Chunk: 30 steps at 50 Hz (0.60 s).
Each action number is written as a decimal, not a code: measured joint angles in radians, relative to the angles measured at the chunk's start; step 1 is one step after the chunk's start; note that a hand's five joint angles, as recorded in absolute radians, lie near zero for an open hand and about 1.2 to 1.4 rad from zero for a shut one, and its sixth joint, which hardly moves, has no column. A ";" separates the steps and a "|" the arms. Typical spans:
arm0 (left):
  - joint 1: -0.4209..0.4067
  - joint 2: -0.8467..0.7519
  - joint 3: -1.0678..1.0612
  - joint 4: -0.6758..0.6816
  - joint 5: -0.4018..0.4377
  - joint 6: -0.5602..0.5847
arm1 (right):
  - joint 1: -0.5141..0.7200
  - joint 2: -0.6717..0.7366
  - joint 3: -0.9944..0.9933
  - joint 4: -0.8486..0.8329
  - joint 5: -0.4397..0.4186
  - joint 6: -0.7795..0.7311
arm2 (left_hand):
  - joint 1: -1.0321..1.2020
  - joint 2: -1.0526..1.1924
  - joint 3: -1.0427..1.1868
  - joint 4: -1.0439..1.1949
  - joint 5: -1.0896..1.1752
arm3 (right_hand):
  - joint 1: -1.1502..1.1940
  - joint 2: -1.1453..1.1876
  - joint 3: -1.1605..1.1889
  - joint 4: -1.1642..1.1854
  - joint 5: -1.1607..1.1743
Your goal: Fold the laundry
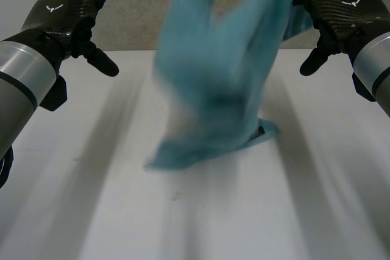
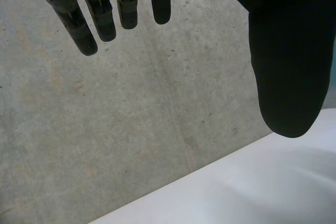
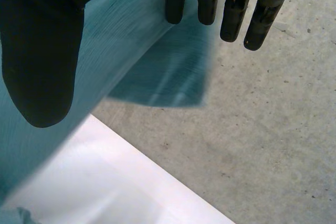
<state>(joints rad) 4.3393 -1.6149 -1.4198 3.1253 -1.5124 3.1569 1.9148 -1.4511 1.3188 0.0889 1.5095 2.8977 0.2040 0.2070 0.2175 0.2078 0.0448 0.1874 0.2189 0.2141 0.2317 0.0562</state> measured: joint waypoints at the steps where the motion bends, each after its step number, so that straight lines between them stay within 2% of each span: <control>1: 0.000 0.000 0.000 0.000 0.000 0.000 | 0.000 0.000 0.000 0.000 0.000 0.000 | 0.000 0.000 0.000 0.000 0.000 | 0.000 0.000 0.000 0.000 0.000; 12: 0.000 -0.002 0.003 0.009 0.000 0.001 | 0.003 0.001 0.003 0.000 -0.003 -0.003 | 0.000 0.000 0.000 0.000 0.000 | 0.000 0.000 0.000 0.000 0.000; 18: 0.001 -0.016 0.012 0.008 0.000 0.000 | 0.005 0.004 0.019 0.001 -0.036 -0.049 | 0.000 0.000 0.000 0.000 0.000 | 0.000 0.000 0.000 0.000 0.000; 24: 0.002 -0.046 0.021 0.003 0.000 0.007 | 0.023 0.009 0.043 0.029 -0.093 -0.150 | 0.003 0.002 0.000 0.002 0.000 | 0.000 0.000 0.000 0.000 0.000; 30: -0.003 -0.101 0.020 -0.018 0.000 0.083 | 0.056 0.022 0.064 0.106 -0.129 -0.253 | 0.003 0.008 0.002 0.003 0.004 | 0.000 0.000 0.000 0.000 0.000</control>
<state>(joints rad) 4.3366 -1.7160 -1.3997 3.1077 -1.5124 3.2402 1.9708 -1.4292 1.3826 0.1953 1.3805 2.6446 0.2073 0.2147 0.2196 0.2106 0.0487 0.1874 0.2189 0.2140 0.2317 0.0562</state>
